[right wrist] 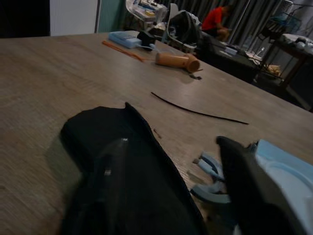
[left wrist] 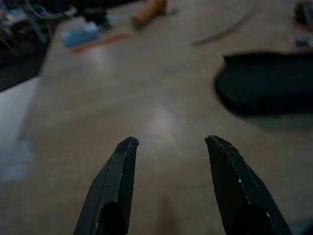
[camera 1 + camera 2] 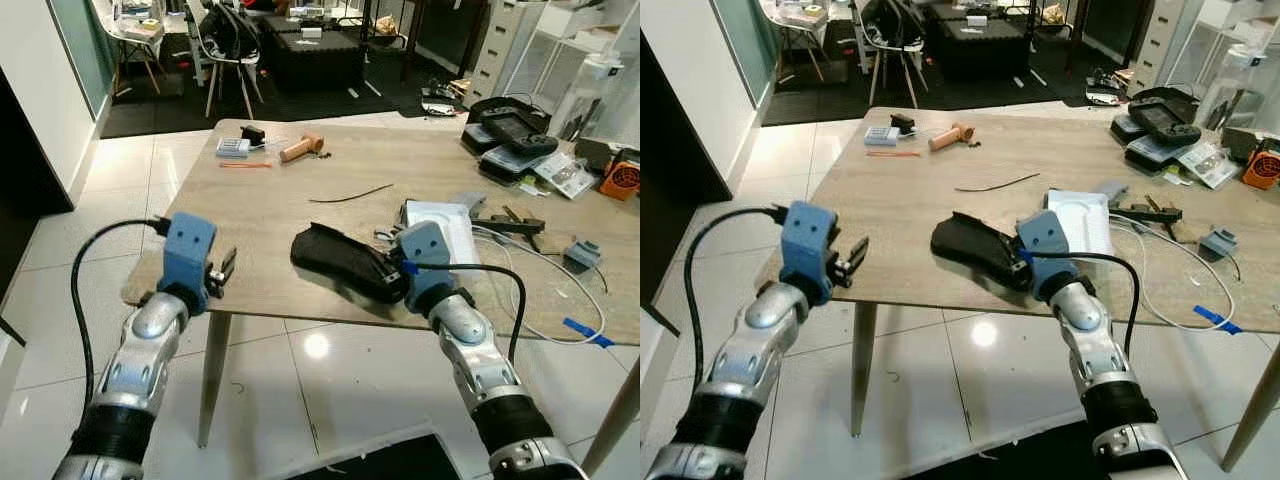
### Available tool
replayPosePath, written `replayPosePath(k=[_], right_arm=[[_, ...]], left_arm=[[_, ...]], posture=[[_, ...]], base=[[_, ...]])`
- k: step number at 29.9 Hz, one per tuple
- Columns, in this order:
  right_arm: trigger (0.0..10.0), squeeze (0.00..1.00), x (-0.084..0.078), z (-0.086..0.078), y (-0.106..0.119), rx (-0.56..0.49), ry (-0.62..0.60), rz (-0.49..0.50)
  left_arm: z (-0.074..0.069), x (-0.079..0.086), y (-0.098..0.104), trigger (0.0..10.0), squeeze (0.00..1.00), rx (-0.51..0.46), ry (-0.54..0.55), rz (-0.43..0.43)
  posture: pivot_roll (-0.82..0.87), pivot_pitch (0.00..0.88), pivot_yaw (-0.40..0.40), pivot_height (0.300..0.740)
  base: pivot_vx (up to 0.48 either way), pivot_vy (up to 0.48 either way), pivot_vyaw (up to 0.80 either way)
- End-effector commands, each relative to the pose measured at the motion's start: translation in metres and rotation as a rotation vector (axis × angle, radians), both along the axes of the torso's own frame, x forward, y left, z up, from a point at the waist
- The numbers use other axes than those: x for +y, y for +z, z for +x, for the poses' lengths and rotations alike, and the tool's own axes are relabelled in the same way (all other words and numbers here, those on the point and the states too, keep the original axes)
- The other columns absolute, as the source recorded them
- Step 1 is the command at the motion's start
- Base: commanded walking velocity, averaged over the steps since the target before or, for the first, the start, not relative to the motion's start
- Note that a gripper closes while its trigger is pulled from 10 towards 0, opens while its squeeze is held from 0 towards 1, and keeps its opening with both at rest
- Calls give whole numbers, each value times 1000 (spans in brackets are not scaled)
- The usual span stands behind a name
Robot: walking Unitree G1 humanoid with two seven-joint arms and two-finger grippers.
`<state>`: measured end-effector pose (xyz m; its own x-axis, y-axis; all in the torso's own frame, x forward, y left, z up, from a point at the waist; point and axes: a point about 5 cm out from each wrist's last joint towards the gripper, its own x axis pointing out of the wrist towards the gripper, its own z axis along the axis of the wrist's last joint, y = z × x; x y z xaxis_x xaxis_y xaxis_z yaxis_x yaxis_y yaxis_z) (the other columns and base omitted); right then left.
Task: Picking trash to rubbish bin
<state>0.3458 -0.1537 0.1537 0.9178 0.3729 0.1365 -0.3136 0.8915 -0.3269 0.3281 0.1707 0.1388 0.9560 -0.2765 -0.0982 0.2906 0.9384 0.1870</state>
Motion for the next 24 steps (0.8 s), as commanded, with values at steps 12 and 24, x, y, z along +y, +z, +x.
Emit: replayPosePath(k=[12,24], right_arm=[[10000,0,0,-3,9,-68,-22,52],[10000,0,5,19,29,-73,-55,56]], left_arm=[[3,-9,16,10000,0,-51,14,-27],[17,2,18,10000,0,-24,12,47]], posture=[[-49,22,1,740],[-63,0,40,740]], base=[[0,0,0],[0,0,0]])
